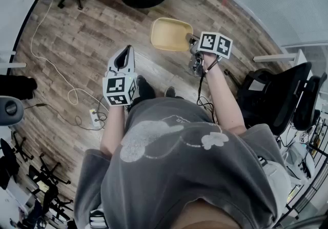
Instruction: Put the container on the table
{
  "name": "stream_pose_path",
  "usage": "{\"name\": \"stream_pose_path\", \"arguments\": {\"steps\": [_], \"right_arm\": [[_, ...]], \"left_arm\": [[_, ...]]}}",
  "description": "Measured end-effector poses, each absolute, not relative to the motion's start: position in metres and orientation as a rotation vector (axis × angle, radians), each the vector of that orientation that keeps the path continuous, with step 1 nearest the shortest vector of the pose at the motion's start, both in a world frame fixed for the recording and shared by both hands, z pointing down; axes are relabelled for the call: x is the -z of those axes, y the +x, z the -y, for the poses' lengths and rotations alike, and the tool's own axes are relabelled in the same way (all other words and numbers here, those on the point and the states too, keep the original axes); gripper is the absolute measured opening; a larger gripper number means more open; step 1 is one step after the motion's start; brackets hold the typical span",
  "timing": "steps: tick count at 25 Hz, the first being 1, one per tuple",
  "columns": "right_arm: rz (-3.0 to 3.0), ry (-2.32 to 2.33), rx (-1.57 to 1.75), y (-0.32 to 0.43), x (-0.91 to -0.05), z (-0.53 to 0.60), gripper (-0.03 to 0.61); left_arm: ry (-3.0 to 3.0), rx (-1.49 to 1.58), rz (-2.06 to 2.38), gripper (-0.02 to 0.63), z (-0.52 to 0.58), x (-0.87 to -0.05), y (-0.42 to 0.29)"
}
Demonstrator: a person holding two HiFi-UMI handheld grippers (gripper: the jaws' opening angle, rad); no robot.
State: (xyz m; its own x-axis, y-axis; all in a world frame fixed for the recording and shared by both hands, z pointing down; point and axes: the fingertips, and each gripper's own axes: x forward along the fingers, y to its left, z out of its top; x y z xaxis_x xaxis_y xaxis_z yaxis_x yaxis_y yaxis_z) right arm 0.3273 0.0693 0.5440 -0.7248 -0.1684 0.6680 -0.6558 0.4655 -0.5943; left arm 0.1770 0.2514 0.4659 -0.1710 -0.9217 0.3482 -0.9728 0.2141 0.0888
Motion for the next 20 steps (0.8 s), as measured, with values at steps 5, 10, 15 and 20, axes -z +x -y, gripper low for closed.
{"name": "stream_pose_path", "arguments": {"steps": [5,10,15,20], "right_arm": [[2.193,0.685,-1.199,0.320,-0.540,-0.074,0.008],[2.213,0.687,-1.184,0.307,-0.530,-0.076,0.008],[2.207,0.700,-1.181,0.301,-0.530,-0.077,0.009],[2.201,0.731,-1.197,0.292,-0.531,-0.076,0.008]], "left_arm": [[1.750,-0.202,2.164,0.008,-0.257,-0.466,0.165],[1.755,-0.182,2.161,0.008,-0.257,-0.463,0.150],[1.775,-0.179,2.136,0.008,-0.256,-0.467,0.143],[1.800,-0.170,2.111,0.008,-0.259,-0.470,0.131]]}}
